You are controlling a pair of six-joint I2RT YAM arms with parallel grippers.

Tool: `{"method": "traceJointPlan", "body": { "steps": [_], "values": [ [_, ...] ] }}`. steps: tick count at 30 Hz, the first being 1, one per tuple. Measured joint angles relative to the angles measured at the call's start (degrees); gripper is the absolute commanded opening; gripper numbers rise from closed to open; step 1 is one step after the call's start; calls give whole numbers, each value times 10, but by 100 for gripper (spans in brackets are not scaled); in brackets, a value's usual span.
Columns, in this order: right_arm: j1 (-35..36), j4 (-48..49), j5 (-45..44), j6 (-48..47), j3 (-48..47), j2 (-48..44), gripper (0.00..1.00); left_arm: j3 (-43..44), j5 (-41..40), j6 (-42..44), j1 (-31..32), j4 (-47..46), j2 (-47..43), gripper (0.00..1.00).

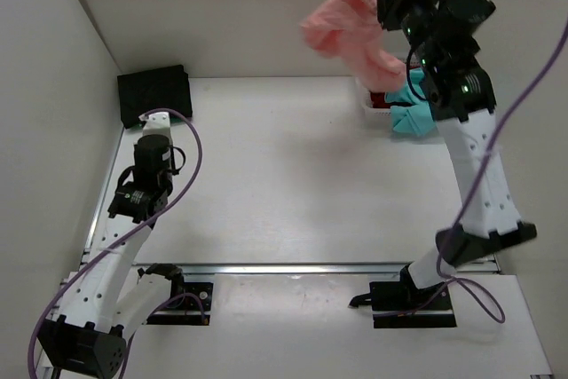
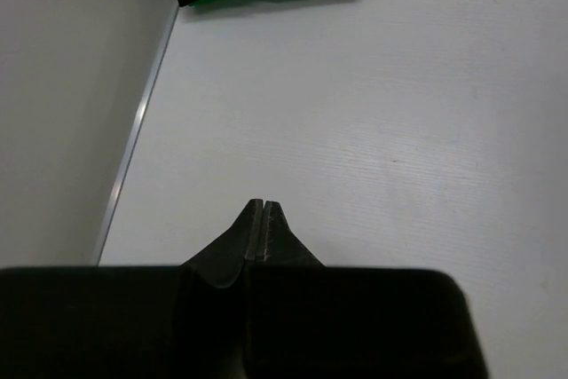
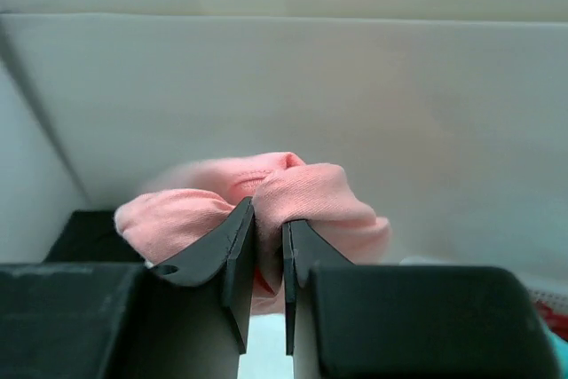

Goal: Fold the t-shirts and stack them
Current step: Move the tshirt to the center of the board, then flatten out the tshirt

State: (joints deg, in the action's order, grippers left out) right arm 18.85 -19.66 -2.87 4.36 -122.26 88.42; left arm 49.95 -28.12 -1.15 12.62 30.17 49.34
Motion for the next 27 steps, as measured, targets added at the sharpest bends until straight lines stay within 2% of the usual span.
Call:
{"method": "traceJointPlan", "body": {
  "steps": [4,8,9,10,12,15,17,20,23,27],
  "values": [
    [20,26,7,26,152,-104,0,27,79,-6,-11,38,1,0],
    [20,-2,42,66,244,-97,0,51,128,-21,-22,66,1,3],
    [19,-19,59,75,249,-77,14,57,136,-24,-24,70,1,20],
    [12,-42,89,85,248,-45,35,63,146,-27,-25,76,2,32],
    [1,-91,140,98,243,25,47,73,165,-37,-19,85,8,38],
    [-17,-192,176,102,247,141,45,80,195,-52,5,95,29,50],
    [-24,-230,175,96,278,166,44,77,223,-64,25,101,55,53],
    [-32,-251,184,94,342,133,42,58,255,-83,53,85,98,57],
    [-45,-244,206,94,393,74,42,28,270,-100,69,56,139,49],
    [-64,-223,219,92,443,9,43,-2,251,-129,81,10,212,55]
  ]
}}
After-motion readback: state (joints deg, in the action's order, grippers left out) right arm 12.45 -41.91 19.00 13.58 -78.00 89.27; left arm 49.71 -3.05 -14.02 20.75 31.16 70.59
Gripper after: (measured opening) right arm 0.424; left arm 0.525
